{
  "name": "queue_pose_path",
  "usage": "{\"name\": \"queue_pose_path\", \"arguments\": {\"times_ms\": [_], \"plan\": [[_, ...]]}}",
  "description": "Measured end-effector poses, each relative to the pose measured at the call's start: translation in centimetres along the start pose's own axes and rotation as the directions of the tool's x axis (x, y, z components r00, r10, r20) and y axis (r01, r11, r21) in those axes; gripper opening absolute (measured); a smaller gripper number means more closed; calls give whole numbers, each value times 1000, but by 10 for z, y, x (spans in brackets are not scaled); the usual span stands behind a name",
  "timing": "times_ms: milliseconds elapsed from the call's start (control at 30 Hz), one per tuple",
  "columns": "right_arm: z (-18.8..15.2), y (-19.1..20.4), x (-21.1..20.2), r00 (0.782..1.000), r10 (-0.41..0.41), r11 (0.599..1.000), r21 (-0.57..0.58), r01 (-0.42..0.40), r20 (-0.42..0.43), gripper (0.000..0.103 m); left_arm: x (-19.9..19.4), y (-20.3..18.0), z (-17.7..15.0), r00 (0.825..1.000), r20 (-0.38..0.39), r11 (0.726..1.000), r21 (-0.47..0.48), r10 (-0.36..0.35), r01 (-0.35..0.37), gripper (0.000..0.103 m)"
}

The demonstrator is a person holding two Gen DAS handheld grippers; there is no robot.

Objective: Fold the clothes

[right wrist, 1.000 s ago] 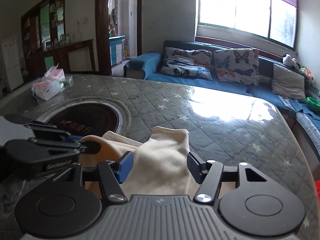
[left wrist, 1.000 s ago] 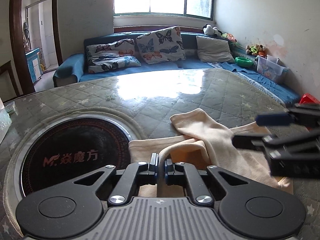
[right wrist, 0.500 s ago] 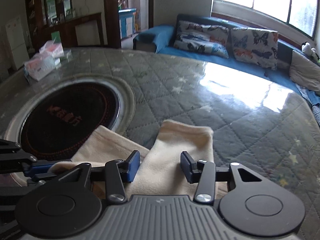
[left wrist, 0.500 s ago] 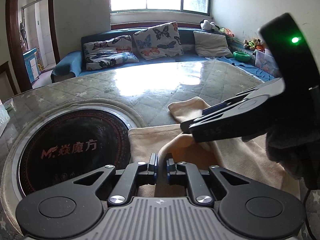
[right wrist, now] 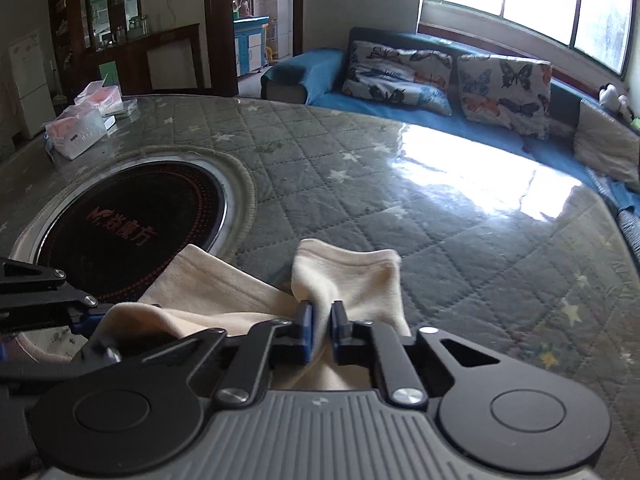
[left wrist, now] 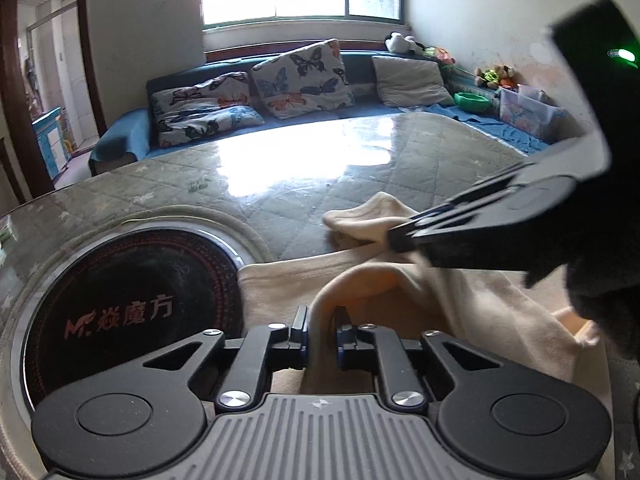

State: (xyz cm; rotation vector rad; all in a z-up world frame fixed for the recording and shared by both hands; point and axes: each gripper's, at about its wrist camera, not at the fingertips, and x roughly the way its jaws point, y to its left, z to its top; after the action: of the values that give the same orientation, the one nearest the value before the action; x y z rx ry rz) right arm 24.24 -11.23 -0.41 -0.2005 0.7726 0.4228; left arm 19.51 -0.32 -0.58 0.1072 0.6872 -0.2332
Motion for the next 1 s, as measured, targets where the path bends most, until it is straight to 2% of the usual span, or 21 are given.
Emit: {"name": "queue_pose_path", "arguments": {"times_ms": [233,400,533,633,833,933,1000], "plan": [[-12,-16,-41,995,-58,998,30,56,80,6,-35,24,1,997,64,995,-85,53,-47,8],[-36,-34,-96,981,-122,991,78,111,150,6,-75,46,-8,989,109,985,-151,102,-85,8],[-62,-51,-145,962,-189,978,125,166,198,6,-109,64,-23,980,133,972,-203,145,-117,8],[-89,-63,-180,942,-255,960,172,220,220,6,-129,78,-40,976,123,957,-249,182,-147,8],[-135,-83,-219,909,-354,915,284,287,220,6,-159,104,-78,971,79,920,-346,224,-184,8],[-164,-96,-226,901,-397,880,353,319,174,6,-158,113,-94,972,29,901,-382,234,-205,8],[-186,-108,-220,905,-412,849,406,338,108,6,-157,120,-105,971,-6,887,-406,238,-220,9]]}}
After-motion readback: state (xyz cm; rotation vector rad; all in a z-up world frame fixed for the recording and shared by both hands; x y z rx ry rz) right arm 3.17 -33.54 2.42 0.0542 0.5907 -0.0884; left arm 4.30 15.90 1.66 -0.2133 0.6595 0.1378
